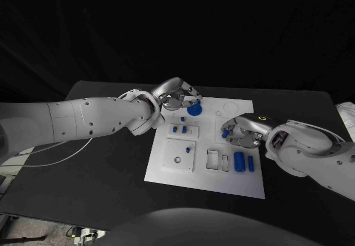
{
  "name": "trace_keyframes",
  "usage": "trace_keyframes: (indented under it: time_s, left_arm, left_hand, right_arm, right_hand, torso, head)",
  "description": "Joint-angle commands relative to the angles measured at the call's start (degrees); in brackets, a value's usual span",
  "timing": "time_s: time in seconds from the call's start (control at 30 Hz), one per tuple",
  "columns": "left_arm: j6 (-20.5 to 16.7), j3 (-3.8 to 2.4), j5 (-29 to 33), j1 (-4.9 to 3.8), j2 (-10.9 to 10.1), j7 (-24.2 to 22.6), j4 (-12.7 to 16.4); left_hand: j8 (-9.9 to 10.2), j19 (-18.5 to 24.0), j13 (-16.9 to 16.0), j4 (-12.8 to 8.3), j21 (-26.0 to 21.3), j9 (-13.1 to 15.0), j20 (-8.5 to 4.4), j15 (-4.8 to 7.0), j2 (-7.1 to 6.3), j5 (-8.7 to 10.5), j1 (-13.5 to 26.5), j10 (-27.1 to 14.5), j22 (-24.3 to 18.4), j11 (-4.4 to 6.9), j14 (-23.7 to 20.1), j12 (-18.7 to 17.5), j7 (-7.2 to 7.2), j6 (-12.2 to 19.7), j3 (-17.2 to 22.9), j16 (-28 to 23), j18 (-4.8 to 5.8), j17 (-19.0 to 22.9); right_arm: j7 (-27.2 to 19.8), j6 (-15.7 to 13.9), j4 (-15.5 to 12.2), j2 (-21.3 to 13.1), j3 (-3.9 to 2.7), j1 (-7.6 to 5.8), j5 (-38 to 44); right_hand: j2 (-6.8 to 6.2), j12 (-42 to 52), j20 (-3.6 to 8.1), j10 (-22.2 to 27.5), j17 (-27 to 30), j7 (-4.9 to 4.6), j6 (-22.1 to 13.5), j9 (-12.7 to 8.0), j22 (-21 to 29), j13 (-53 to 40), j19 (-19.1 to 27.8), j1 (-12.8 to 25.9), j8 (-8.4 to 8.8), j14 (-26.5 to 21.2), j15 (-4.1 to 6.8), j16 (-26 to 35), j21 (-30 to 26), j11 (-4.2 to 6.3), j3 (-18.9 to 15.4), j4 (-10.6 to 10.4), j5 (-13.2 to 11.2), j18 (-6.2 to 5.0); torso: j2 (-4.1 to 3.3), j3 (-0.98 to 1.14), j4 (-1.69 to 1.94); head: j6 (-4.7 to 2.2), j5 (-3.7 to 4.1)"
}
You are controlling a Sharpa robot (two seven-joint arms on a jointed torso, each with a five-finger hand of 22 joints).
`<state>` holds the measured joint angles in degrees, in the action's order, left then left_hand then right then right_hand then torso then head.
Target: Assemble the parts on the task board
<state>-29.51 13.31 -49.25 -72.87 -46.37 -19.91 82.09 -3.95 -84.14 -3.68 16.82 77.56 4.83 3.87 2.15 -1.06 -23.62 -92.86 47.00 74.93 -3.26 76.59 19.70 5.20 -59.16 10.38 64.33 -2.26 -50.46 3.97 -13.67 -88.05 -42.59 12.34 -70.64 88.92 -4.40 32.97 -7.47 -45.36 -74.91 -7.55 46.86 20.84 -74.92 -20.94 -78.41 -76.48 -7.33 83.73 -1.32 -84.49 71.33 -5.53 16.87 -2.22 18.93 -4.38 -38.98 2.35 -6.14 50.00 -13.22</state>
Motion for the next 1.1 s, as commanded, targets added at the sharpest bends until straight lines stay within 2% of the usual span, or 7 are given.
trace_keyframes:
  time_s: [0.03,0.2,0.37,0.57,0.87,1.1]
  left_arm:
    - [0.9,-0.04,-0.1,0.02,0.2,0.0,0.0]
    - [1.0,-0.04,-0.1,0.03,0.3,0.1,0.0]
    - [1.0,-0.04,-0.1,0.05,0.4,0.2,-0.1]
    - [1.2,-0.04,-0.1,0.16,0.5,0.4,-0.2]
    - [1.4,-0.04,-0.1,0.49,0.6,0.5,-0.5]
    - [1.5,-0.04,-0.1,0.67,0.6,0.6,-0.6]
  left_hand:
    - [0.0,-0.5,0.1,0.0,-0.3,-0.1,0.39,-0.19,-0.29,0.29,-0.3,0.3,11.5,-0.11,-0.4,-0.4,0.35,0.2,0.4,-0.1,-0.49,0.0]
    - [-0.1,-0.5,0.1,0.0,-0.4,-0.1,0.40,-0.21,-0.36,0.29,-0.3,0.4,11.4,-0.14,-0.4,-0.4,0.39,0.1,0.6,-0.1,-0.51,0.1]
    - [-0.1,-0.5,0.1,0.0,-0.4,-0.1,0.40,-0.21,-0.36,0.29,-0.3,0.4,11.4,-0.14,-0.4,-0.4,0.39,0.1,0.6,-0.1,-0.51,0.1]
    - [-0.1,-0.5,0.1,0.0,-0.4,-0.1,0.40,-0.21,-0.36,0.29,-0.3,0.4,11.4,-0.14,-0.4,-0.4,0.39,0.1,0.6,-0.1,-0.51,0.1]
    - [-0.1,-0.5,0.1,0.0,-0.4,-0.1,0.41,-0.23,-0.44,0.30,-0.3,0.4,11.4,-0.20,-0.4,-0.4,0.44,0.1,0.8,-0.2,-0.52,0.2]
    - [-0.1,-0.5,0.1,-0.1,-0.5,-0.1,0.43,-0.25,-0.49,0.28,-0.2,0.5,11.4,-0.25,-0.5,-0.4,0.48,0.1,1.0,-0.2,-0.53,0.3]
  right_arm:
    - [0.4,0.8,0.1,0.3,-0.02,-0.02,0.1]
    - [0.3,0.7,0.3,0.7,-0.04,-0.08,0.1]
    - [0.5,0.6,0.4,1.0,-0.05,-0.14,0.0]
    - [0.7,0.7,0.5,1.1,-0.06,-0.21,0.0]
    - [0.7,-0.3,0.6,1.0,-0.07,-0.32,-0.5]
    - [0.9,-0.7,-0.4,0.5,-0.07,-1.36,-1.7]
  right_hand:
    - [-0.09,0.3,0.06,-0.5,-2.5,-0.02,1.0,0.9,-9.2,-0.2,-0.1,-0.7,-0.90,0.6,0.07,0.1,-0.3,-0.03,0.5,0.1,-0.1,-0.10]
    - [0.21,0.9,0.19,-0.5,-2.1,0.11,2.8,3.2,-9.1,-0.6,0.2,-1.4,-3.41,0.4,0.21,0.3,-0.6,0.15,0.8,0.8,1.4,-0.18]
    - [0.70,1.6,0.49,-0.4,-1.7,0.15,3.8,6.1,-9.0,-1.2,0.5,-2.4,-6.70,0.1,0.56,0.5,-0.9,0.44,1.4,2.0,5.2,-0.28]
    - [1.38,2.3,0.75,-0.4,-1.2,0.03,3.7,9.3,-8.9,-1.8,0.9,-3.7,-10.23,-0.2,0.77,0.8,-1.4,0.64,2.1,3.5,8.2,-0.39]
    - [2.34,3.7,0.91,-1.1,-0.2,-0.41,2.5,13.2,-8.7,-2.7,1.4,-4.6,-14.28,-0.6,0.84,1.3,-1.7,0.84,2.9,5.0,8.4,-0.52]
    - [2.26,4.1,0.83,-1.4,0.7,-0.61,2.2,14.1,-8.4,-2.9,2.0,-4.4,-15.24,-1.1,0.70,1.7,-2.5,0.80,2.9,5.1,8.2,-0.69]
  torso:
    - [0.02,0.00,0.00]
    - [0.06,-0.01,0.02]
    - [0.03,0.03,0.03]
    - [0.05,-0.03,-0.01]
    - [0.08,-0.03,-0.07]
    - [0.14,0.00,0.00]
  head:
    - [0.00,-0.01]
    - [0.00,-0.11]
    - [0.00,-0.22]
    - [0.00,-0.31]
    - [0.00,-0.42]
    - [0.00,-0.43]
